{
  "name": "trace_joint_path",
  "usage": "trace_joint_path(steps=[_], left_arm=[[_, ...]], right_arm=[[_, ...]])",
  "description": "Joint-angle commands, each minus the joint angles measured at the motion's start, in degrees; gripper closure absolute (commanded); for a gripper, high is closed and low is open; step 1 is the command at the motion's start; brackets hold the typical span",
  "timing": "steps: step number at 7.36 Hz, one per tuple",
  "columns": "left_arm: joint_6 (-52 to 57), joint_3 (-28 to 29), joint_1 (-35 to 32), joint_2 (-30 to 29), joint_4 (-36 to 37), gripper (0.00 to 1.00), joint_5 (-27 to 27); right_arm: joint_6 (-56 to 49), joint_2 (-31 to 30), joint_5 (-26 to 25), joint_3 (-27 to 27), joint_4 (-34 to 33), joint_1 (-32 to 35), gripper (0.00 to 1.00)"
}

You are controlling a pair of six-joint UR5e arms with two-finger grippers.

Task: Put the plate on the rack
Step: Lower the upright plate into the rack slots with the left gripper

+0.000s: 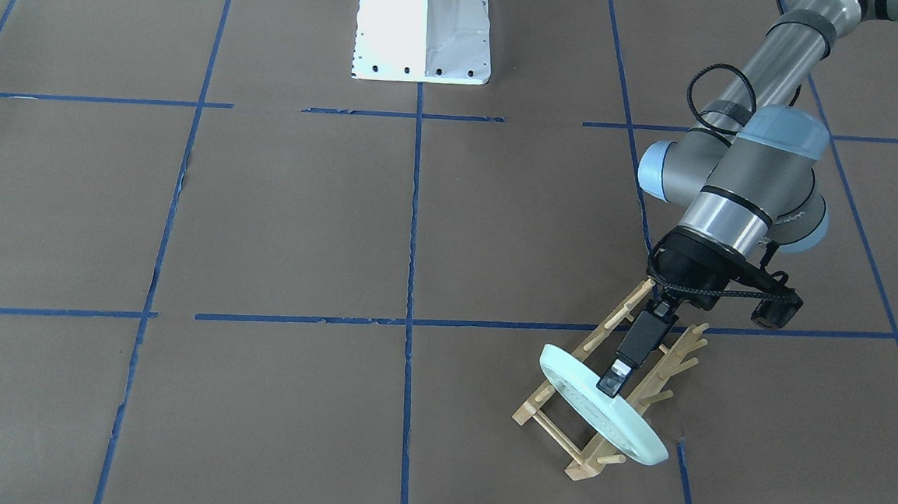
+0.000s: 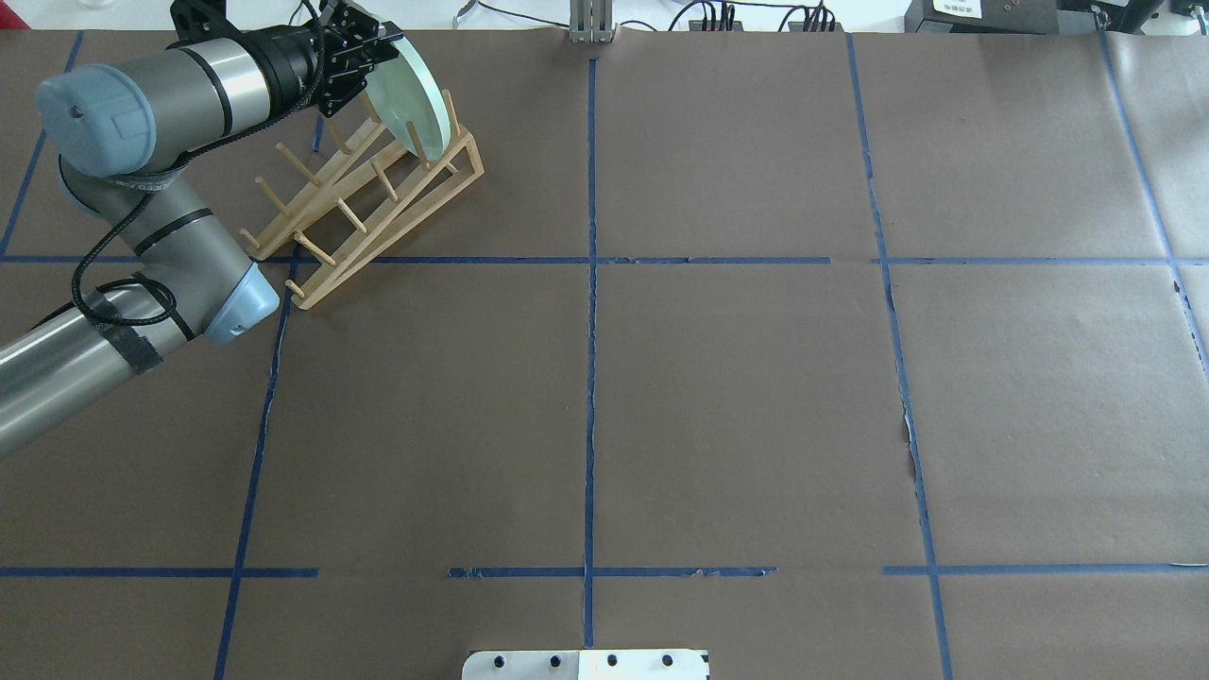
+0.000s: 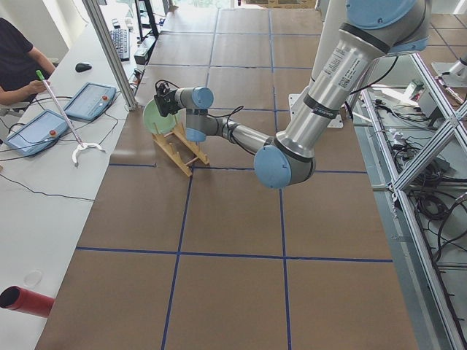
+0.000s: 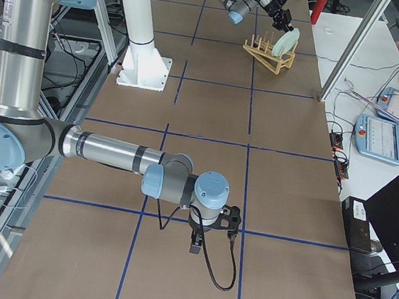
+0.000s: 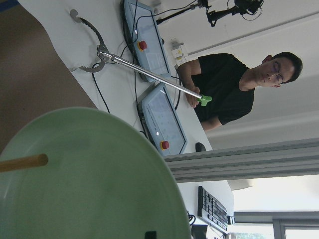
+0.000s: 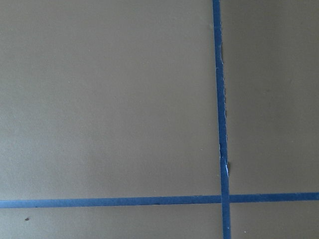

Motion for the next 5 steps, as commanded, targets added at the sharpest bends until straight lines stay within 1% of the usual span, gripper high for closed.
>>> trace_joint_path(steps=[1, 3, 4, 5], left_arm=[[1.4, -3.7, -2.5, 0.2, 3.3, 0.0, -0.5], [9.6, -9.9, -5.1, 0.3, 14.8, 0.0, -1.7], [14.7, -11.8, -8.1, 3.2, 18.9, 0.0, -8.7], [24.2, -14.9, -12.0, 8.2, 22.5, 0.0, -17.5]], right_arm=[[0.0, 0.0, 0.0, 0.0, 0.0, 0.0, 0.0], [0.0, 0.0, 0.0, 0.0, 0.0, 0.0, 0.0], [0.0, 0.0, 0.0, 0.0, 0.0, 0.0, 0.0], [0.0, 0.0, 0.0, 0.0, 0.0, 0.0, 0.0]])
